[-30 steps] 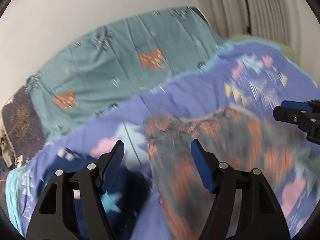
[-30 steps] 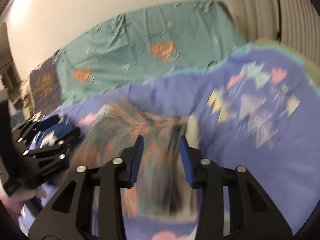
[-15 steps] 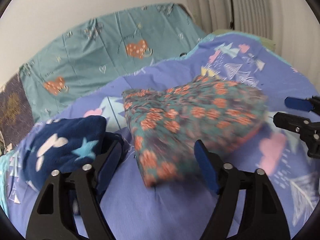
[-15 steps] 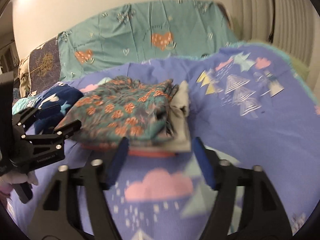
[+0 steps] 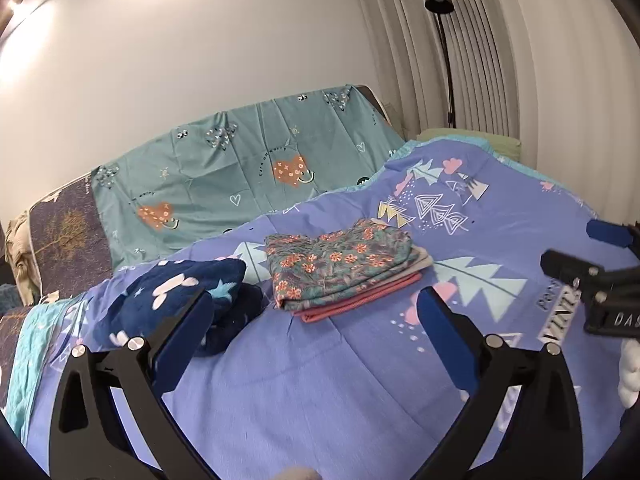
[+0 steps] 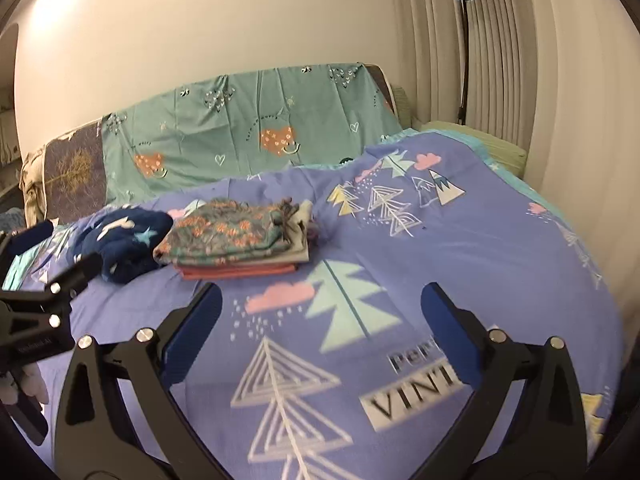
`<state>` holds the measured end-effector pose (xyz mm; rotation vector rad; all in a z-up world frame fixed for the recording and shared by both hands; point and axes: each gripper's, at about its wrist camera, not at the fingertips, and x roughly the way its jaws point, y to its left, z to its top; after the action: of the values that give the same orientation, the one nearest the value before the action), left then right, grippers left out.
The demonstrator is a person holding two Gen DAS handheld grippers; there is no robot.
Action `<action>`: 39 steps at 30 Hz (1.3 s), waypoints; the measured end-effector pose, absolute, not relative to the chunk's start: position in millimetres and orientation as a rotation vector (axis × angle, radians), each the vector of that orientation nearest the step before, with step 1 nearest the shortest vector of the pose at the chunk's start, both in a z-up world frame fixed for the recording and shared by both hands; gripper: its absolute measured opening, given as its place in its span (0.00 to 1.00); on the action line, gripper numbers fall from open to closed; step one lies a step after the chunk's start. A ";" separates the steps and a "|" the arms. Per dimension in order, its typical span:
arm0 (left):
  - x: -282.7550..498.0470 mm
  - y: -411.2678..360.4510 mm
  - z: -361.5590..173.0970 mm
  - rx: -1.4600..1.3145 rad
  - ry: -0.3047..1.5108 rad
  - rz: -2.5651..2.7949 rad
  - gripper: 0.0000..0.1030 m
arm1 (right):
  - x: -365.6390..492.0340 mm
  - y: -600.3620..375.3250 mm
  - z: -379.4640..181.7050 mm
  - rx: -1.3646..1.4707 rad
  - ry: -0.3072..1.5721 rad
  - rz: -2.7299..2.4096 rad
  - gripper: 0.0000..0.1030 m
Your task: Fold small clothes
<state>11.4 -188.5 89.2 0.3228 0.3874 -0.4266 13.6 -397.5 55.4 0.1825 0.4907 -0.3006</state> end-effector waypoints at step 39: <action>-147.0 -108.9 119.4 0.190 0.464 -0.403 0.99 | -130.6 -323.9 94.7 0.242 0.514 -0.259 0.98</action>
<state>-147.0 -108.9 119.4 0.1902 0.4644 -0.4029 -130.6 -323.9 94.7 0.2417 0.5142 -0.2594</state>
